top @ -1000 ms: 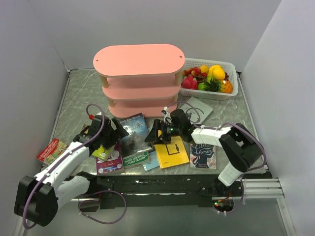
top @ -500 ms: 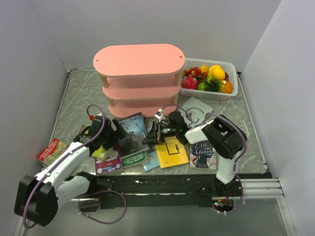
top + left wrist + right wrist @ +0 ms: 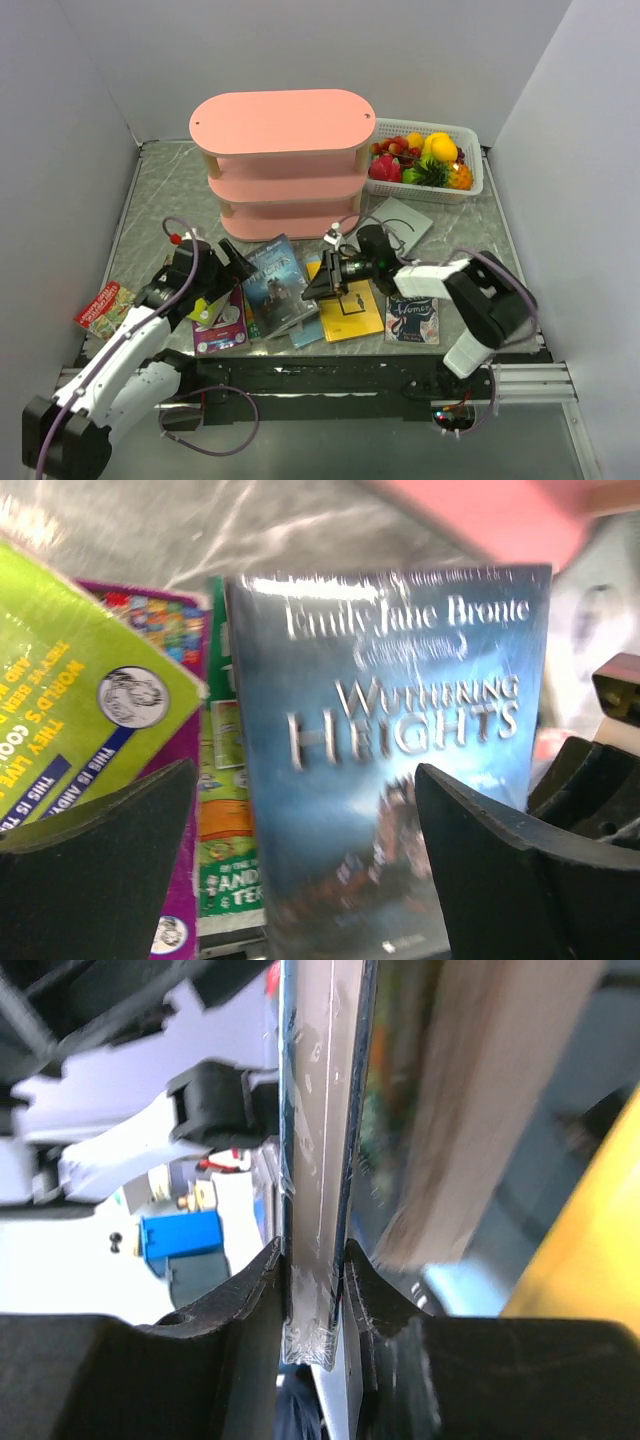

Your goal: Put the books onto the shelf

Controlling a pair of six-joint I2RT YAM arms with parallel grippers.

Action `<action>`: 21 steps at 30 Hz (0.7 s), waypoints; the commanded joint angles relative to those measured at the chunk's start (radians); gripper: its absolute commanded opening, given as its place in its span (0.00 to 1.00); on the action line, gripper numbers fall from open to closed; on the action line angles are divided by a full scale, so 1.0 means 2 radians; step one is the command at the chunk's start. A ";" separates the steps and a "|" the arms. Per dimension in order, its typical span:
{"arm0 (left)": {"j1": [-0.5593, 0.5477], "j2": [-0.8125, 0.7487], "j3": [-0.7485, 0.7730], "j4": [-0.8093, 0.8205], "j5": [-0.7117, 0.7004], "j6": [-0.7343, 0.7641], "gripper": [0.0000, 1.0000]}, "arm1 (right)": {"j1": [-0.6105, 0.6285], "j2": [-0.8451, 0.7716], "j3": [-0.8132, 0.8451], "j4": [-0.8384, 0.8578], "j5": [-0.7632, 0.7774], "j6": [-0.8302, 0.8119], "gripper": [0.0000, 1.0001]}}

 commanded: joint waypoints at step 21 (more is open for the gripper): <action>0.004 -0.113 -0.052 0.288 0.284 0.012 0.90 | -0.031 -0.200 0.011 0.053 -0.203 0.051 0.00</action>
